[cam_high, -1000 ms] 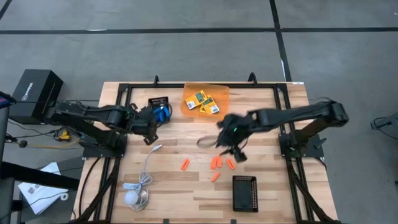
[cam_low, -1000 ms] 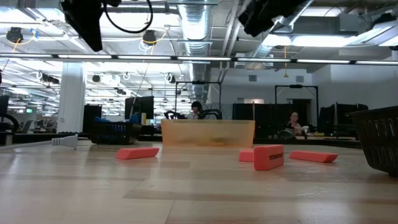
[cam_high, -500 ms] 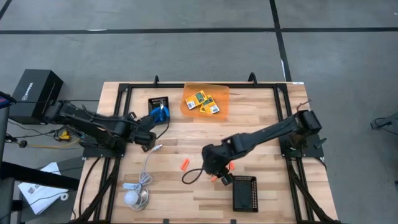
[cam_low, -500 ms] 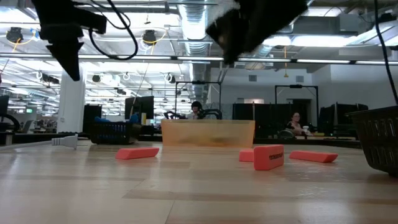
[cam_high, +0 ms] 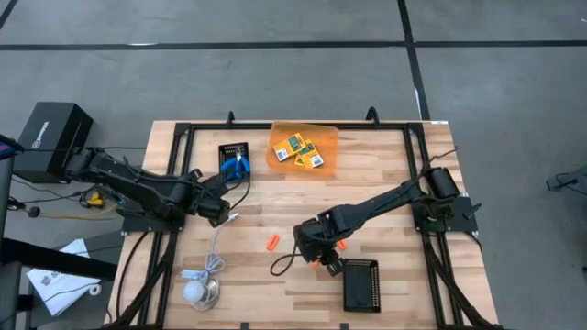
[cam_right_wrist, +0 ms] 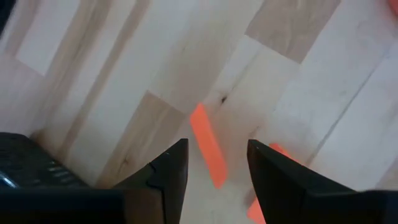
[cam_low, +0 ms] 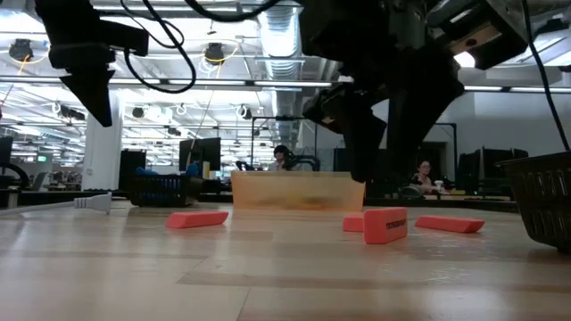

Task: Pick & Place School Supplies
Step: Put the eraser into the bottom black bin

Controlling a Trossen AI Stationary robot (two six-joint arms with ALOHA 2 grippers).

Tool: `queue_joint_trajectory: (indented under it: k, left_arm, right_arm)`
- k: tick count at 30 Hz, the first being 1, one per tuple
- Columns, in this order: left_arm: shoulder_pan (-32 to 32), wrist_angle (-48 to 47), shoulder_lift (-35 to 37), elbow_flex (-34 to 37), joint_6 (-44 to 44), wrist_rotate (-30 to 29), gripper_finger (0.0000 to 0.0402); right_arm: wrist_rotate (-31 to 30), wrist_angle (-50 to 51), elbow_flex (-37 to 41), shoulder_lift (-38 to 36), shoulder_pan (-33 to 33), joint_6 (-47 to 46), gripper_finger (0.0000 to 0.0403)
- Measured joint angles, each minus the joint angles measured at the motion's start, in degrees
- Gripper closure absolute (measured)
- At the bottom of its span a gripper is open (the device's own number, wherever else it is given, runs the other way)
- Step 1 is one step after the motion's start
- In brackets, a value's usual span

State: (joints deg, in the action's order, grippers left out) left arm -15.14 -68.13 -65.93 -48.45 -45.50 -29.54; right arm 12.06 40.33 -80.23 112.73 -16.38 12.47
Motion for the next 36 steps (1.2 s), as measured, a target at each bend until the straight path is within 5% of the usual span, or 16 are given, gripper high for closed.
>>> queue_joint_trajectory:
  k: [26,36]
  left_arm:
    - [0.0,3.2,0.0,0.5,0.1,0.0,0.027]
    - [0.0,4.0,0.0,0.5,0.1,0.0,0.027]
  right_arm:
    - [0.7,-9.3,6.7,0.1,-0.9,-3.1,0.0249]
    - [1.1,-10.1,6.7,0.1,-0.9,-3.5,0.0281]
